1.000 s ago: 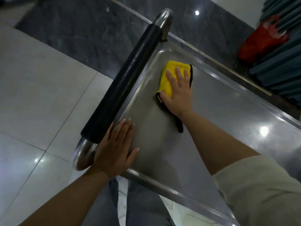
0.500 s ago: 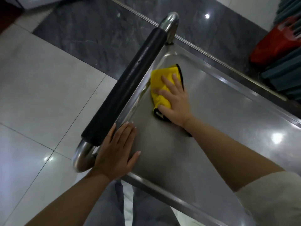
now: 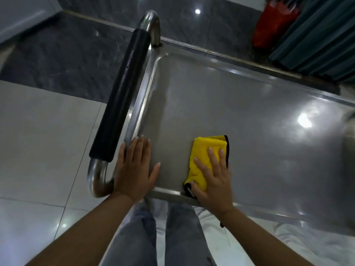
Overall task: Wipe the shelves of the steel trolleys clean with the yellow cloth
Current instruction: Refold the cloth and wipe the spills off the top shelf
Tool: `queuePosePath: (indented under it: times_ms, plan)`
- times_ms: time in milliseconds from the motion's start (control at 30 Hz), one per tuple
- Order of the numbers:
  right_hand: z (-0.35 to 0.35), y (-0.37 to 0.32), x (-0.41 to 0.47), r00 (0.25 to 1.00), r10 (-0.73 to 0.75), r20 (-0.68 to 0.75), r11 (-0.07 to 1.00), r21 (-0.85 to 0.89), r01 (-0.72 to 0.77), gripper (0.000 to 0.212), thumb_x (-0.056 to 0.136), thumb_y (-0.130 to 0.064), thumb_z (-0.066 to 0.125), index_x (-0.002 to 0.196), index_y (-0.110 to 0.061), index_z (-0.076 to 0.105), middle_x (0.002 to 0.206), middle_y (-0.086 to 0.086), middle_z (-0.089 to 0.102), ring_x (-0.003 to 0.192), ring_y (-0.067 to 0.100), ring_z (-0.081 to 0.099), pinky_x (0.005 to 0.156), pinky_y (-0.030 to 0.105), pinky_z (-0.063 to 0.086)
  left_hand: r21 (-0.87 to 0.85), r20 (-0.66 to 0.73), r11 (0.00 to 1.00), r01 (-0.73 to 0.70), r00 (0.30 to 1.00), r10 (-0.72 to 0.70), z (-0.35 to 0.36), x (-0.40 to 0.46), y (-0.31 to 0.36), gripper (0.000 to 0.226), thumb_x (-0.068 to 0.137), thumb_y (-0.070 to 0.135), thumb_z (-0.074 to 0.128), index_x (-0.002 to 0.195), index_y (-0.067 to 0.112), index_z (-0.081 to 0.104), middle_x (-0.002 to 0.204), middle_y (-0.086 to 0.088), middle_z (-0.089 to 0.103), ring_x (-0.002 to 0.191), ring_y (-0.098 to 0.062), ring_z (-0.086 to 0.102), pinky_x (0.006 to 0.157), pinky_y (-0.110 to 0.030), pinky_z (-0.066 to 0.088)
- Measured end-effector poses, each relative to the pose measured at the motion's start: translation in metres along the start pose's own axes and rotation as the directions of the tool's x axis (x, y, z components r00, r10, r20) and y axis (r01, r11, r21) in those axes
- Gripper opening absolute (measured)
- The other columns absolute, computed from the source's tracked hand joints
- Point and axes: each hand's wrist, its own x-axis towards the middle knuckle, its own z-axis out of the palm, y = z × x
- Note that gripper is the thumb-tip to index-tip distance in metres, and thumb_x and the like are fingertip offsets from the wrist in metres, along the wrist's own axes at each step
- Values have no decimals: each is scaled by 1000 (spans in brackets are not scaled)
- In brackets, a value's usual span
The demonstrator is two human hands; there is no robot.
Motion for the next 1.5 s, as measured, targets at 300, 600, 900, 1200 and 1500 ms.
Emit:
queuePosePath:
  times_ms: [300,600,900,1200,1500]
  plan:
    - [32,-94,30,953,297,-53,954,-17,-299,50,84,-53,49,128,-33,58,153,8,31,144,37,14,108,61,22,47,31,998,-42,999,40,3,-4,-10,75,94,53,-2,151,5,4,160,-17,4,148,-29,2,119,-47,-3]
    - [-7,-24,10,980,-68,188,996,62,57,52,82,-31,64,132,-22,55,154,12,24,145,38,11,110,58,25,100,37,993,-67,997,63,0,-4,-8,75,97,52,21,152,4,2,160,-17,0,148,-29,1,118,-48,-1]
    - [-58,51,-76,841,538,-52,843,50,-536,44,84,-37,62,122,-16,61,156,7,21,143,38,19,111,53,24,161,58,984,-73,996,65,-6,-4,-3,74,96,52,19,152,4,9,159,-17,9,146,-31,7,118,-49,8]
    - [-29,13,-54,862,497,-103,855,-110,-507,53,80,-36,61,132,-29,54,155,7,27,137,44,27,103,57,32,103,118,968,-231,969,218,2,-17,76,73,95,52,35,148,2,24,156,-22,21,143,-37,19,115,-51,18]
    - [-90,120,-127,965,252,66,968,4,-253,40,74,-6,64,113,-13,66,151,13,34,127,48,39,100,53,40,113,188,933,-342,929,318,27,-50,198,73,97,58,21,153,11,14,159,-20,8,147,-35,7,116,-50,12]
